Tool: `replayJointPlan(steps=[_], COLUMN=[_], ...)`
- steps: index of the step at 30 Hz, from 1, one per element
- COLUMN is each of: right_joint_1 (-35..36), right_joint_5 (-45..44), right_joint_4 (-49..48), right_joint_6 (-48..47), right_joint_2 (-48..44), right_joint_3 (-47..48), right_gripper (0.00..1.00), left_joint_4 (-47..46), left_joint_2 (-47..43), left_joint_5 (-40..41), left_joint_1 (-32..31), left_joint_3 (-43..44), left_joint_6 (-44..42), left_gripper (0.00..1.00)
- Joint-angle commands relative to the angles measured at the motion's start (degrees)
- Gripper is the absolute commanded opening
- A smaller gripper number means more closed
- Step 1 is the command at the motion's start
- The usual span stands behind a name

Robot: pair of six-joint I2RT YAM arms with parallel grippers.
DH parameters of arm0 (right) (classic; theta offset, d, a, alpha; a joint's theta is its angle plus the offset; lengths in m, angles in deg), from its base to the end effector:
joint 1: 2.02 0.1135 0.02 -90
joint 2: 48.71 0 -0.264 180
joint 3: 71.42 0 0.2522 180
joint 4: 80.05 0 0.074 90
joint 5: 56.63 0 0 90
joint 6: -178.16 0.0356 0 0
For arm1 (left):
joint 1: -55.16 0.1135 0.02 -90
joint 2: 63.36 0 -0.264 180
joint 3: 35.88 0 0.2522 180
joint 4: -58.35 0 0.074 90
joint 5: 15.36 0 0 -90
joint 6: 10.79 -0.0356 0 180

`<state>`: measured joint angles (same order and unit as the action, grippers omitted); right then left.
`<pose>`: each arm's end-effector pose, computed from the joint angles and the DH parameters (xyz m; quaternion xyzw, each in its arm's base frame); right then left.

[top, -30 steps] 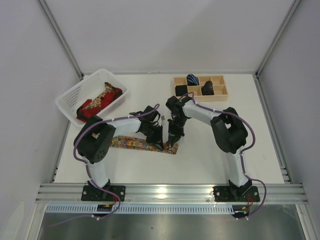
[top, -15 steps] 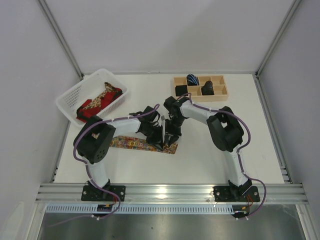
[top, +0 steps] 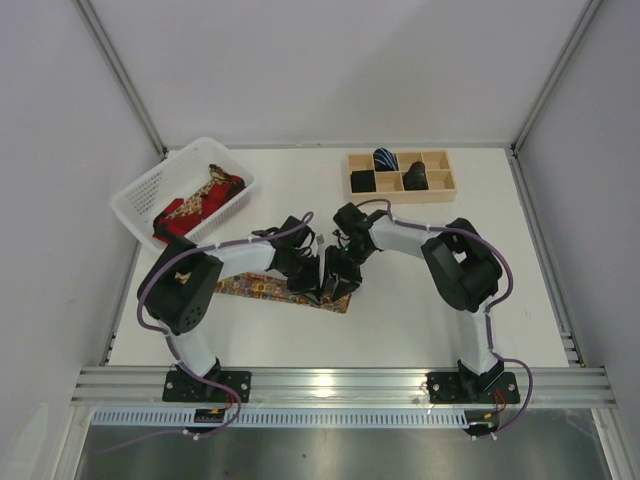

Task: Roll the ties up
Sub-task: Roll the tie

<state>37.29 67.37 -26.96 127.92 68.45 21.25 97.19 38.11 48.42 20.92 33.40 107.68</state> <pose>0.2909 0.2639 0.1428 0.0279 -0.9508 -0.2900 0.1052 0.2560 -0.1933 0.1377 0.0857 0.9575 -0.2746 0.0206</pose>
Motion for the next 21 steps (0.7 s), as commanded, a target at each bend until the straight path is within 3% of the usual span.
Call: replayJointPlan(steps=[1,15,21], right_joint_1=[0.4,0.2,0.2], right_joint_5=[1.2,7.0,9.6], right_joint_4=[-9.2,-20.8,-25.3], right_joint_6=[-1.7,-1.5,-0.9], right_joint_2=[-3.7,-5.0,-4.0], right_joint_3=[-2.7,-8.8,-11.3], right_gripper=[0.45,0.45,0.33], left_joint_4=[2.3,9.2,8.5], left_joint_2=[-3.5,-13.9,-13.8], left_joint_5=[3.3,6.3,2.2], left_joint_1=[0.9,4.3,7.3], left_joint_3=[-1.7,-1.7,0.5], left_joint_6=[-1.0,-0.8,-0.6], left_gripper=[0.14,0.17,0.17])
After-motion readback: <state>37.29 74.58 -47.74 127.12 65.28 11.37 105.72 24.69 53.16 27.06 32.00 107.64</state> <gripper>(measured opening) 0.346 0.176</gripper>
